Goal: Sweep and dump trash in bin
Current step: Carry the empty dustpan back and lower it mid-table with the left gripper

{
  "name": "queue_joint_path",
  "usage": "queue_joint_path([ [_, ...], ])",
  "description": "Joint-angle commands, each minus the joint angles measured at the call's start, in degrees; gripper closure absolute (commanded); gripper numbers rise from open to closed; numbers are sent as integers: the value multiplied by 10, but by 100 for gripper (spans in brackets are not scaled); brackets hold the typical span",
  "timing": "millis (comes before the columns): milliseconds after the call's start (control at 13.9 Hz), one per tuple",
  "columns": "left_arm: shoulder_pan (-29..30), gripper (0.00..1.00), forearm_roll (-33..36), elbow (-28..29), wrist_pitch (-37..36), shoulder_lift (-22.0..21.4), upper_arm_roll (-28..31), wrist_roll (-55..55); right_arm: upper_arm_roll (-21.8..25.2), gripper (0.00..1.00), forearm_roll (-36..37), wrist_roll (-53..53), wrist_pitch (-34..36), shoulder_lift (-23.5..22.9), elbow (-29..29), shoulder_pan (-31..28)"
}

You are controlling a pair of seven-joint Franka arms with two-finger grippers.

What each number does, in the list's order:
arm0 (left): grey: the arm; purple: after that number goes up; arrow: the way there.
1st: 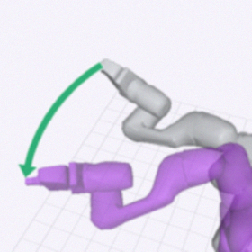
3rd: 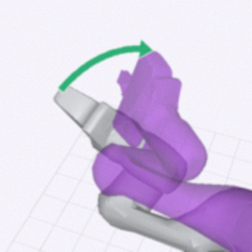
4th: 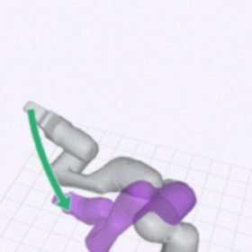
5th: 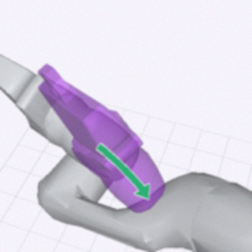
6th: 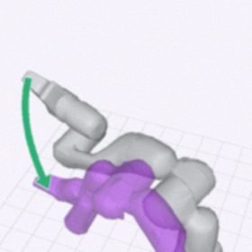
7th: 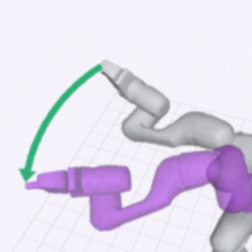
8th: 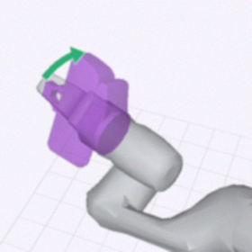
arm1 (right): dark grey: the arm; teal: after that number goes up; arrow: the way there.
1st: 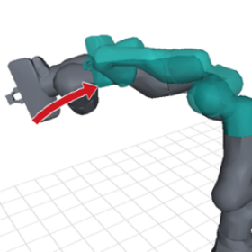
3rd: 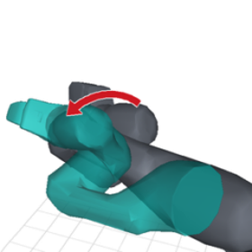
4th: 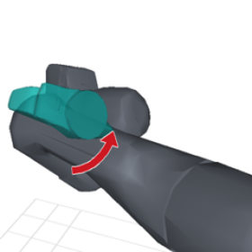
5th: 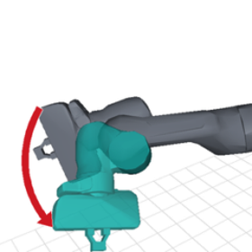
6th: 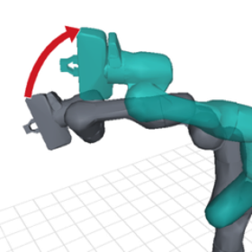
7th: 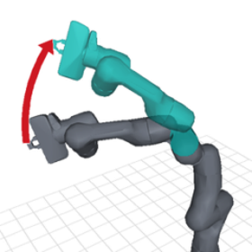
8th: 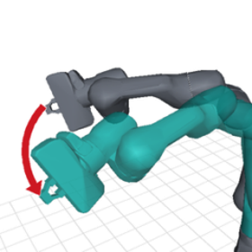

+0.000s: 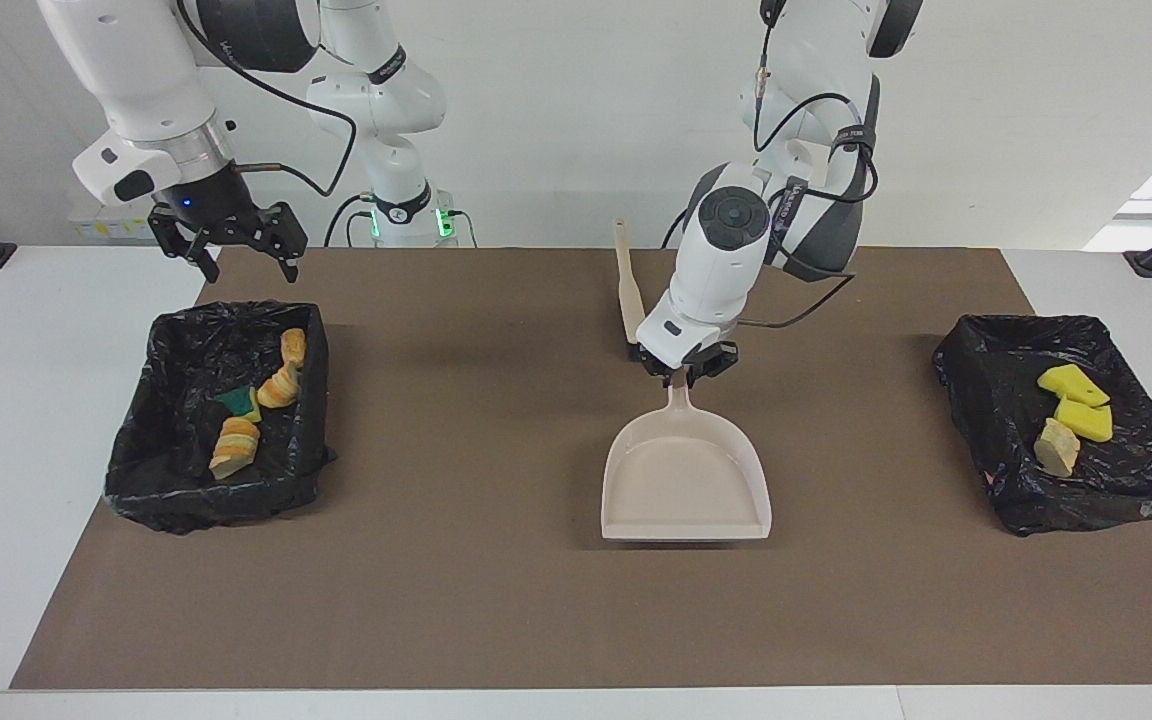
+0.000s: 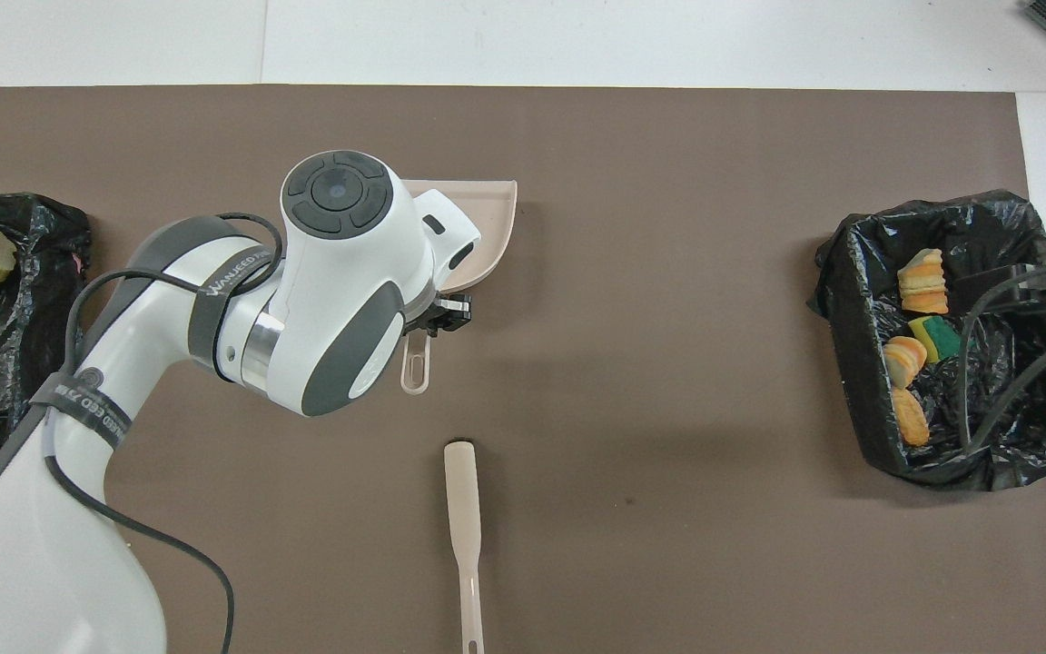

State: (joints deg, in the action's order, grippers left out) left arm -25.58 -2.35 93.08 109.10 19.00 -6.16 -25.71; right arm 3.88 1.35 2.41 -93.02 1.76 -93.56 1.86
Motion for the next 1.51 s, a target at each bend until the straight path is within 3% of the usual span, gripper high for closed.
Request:
queue_joint_path([
  [0,-18,100,-18,16,27,1,12,-7,-4,0,-9,-13,-2,6,-7,-4],
  [647,-52,100,-19,73,91,8,12,-65,-6,0,-8,-41,-4,7,-9,-2],
  [719,-52,83,-19,71,89,8,12,-65,-6,0,-8,-41,-4,6,-9,-2],
  [934,-53,17,-16,69,86,7,12,-62,-5,0,-8,-41,-4,6,-9,-3],
  [1006,-48,4,-15,69,85,0,12,-58,-5,0,-8,-41,-4,7,-8,-3],
  [1294,-27,0,-12,88,66,-54,19,-58,-5,0,-8,-41,-4,6,-9,-3],
  [1438,9,0,-11,133,65,-114,19,-55,-5,0,-8,-41,-4,7,-8,-3],
])
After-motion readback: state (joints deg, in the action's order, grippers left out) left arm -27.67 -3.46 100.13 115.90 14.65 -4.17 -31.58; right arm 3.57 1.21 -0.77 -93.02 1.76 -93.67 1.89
